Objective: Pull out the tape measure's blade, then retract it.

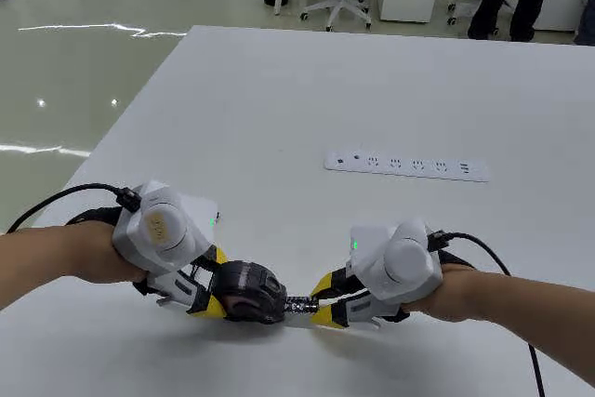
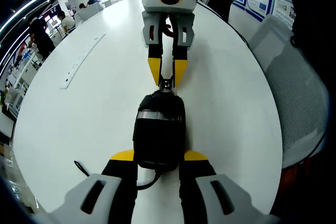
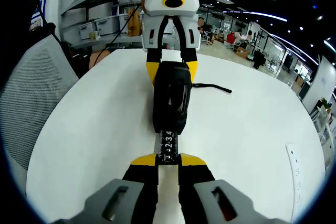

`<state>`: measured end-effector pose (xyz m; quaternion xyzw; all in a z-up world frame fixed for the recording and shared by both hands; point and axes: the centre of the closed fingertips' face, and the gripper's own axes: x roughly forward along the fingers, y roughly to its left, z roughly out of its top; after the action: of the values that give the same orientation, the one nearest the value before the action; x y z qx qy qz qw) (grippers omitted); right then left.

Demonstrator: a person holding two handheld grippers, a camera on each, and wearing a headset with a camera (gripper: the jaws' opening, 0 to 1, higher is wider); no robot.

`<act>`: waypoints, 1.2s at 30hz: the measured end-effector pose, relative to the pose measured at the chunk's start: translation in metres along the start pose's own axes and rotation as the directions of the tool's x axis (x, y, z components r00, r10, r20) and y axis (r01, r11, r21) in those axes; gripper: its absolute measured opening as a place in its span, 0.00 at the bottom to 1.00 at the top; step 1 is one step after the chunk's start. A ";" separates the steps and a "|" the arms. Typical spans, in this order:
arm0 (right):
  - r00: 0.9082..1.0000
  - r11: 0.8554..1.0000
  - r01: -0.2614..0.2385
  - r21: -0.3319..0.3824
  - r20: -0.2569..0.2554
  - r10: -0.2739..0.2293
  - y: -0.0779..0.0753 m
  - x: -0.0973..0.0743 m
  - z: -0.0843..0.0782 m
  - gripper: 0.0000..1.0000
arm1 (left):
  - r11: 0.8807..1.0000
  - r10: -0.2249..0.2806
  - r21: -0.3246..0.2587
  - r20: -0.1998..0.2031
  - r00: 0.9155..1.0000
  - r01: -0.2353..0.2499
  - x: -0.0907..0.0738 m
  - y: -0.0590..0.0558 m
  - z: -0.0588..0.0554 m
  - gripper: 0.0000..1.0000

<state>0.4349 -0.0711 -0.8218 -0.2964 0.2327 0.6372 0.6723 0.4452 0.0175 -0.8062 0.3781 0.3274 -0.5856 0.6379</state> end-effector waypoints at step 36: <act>1.000 1.000 0.007 -0.009 -0.018 -0.008 0.000 -0.016 -0.011 0.13 | 1.000 0.001 0.000 -0.004 1.000 -0.001 0.000 0.000 0.000 0.25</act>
<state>0.4341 -0.0899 -0.8184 -0.3061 0.2347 0.6330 0.6712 0.4453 0.0174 -0.8057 0.3797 0.3285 -0.5844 0.6375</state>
